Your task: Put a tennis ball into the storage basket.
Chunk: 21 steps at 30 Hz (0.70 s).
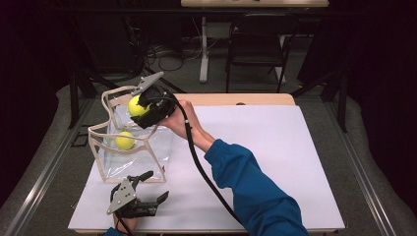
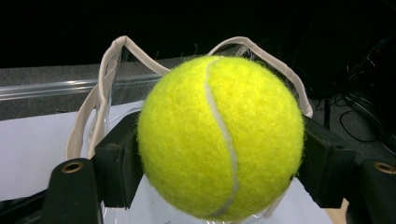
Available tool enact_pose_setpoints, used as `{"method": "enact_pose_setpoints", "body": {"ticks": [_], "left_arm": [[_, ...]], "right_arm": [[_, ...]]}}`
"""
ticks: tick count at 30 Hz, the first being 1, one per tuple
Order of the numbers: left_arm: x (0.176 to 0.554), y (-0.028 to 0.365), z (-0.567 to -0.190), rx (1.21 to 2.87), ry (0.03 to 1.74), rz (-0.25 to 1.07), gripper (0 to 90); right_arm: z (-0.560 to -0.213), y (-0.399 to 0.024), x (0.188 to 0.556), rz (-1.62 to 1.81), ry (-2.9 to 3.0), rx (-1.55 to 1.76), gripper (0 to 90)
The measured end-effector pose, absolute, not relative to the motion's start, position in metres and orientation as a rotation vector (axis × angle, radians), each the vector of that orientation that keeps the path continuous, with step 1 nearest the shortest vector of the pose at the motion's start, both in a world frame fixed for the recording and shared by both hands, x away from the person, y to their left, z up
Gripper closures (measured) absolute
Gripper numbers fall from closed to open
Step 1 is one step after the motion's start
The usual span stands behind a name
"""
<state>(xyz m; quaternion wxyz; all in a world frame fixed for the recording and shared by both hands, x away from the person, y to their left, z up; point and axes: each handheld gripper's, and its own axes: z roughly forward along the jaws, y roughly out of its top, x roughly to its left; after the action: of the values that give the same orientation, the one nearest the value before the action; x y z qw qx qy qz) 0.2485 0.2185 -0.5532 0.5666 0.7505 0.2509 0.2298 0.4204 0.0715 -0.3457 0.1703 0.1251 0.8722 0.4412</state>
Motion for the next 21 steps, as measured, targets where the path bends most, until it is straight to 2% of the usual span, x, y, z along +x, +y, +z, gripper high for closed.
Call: {"method": "enact_pose_setpoints", "body": {"ticks": [21], "left_arm": [[0.2483, 0.2189, -0.5531, 1.761, 0.593, 0.534, 15.9]], "right_arm": [[-0.3468, 0.0806, 0.4238, 1.196, 2.542, 0.349, 25.8]]}}
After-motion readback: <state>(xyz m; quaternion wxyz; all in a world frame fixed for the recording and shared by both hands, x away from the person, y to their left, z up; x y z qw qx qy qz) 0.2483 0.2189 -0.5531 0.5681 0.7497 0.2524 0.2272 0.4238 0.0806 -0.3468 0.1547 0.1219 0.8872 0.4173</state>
